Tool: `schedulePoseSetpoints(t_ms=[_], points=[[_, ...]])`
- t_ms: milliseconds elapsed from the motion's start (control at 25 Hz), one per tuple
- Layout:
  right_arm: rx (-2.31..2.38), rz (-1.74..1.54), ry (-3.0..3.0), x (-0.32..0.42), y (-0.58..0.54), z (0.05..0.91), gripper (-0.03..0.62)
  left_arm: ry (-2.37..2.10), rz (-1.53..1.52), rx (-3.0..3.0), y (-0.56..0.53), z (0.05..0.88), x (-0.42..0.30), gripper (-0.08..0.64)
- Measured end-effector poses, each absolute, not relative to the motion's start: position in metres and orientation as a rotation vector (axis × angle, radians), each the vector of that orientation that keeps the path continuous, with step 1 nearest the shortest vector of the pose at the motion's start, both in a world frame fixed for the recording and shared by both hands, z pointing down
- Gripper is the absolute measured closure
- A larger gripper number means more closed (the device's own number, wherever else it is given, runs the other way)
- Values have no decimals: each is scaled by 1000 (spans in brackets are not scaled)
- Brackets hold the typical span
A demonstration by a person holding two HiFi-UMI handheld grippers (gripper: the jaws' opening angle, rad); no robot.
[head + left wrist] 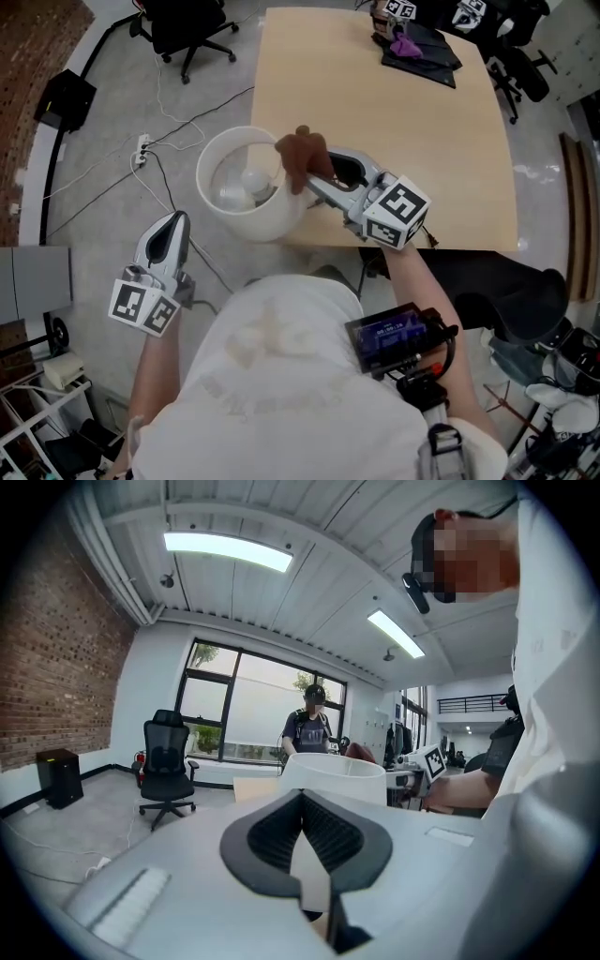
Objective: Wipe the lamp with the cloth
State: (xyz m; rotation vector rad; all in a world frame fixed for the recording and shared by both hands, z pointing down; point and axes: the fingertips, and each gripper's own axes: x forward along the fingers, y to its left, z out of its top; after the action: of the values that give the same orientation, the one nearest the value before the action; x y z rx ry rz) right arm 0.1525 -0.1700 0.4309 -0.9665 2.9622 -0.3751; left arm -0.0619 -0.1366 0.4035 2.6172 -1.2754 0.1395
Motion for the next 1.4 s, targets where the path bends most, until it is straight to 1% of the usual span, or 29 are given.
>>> schedulePoseSetpoints(t_ms=[240, 400, 520, 600, 680, 800, 920, 1040, 1120, 1200, 1320, 1400], points=[[-989, -731, 2952, 175, -172, 519, 414, -1294, 156, 2593, -138, 407, -54, 558], [-1048, -907, 2951, 188, -166, 565, 414, -1333, 149, 2564, -136, 409, -55, 558], [-1173, -943, 2931, 205, -175, 572, 416, -1379, 127, 2523, -132, 413, -60, 558], [-1244, -883, 2909, 214, -185, 554, 416, -1398, 118, 2496, -129, 416, -65, 558], [-1255, -732, 2951, 216, -198, 516, 416, -1416, 98, 2467, -126, 419, -70, 558], [-1161, -350, 3123, 205, -213, 439, 417, -1441, 58, 2437, -121, 425, -79, 558], [-988, 45, 3300, 174, -208, 374, 417, -1452, 42, 2416, -111, 432, -92, 558], [-781, 414, 3488, 129, -196, 334, 416, -1466, 10, 2405, -103, 434, -108, 558], [-574, 661, 3646, 99, -187, 326, 416, -1473, -13, 2401, -100, 433, -119, 558], [-279, 955, 3797, 70, -176, 336, 416, -1471, -26, 2395, -96, 432, -129, 558], [243, 1430, 3932, 40, -161, 379, 416, -1471, -56, 2381, -88, 437, -138, 558], [436, 1630, 3969, 29, -160, 407, 416, -1471, -87, 2378, -82, 441, -141, 558]])
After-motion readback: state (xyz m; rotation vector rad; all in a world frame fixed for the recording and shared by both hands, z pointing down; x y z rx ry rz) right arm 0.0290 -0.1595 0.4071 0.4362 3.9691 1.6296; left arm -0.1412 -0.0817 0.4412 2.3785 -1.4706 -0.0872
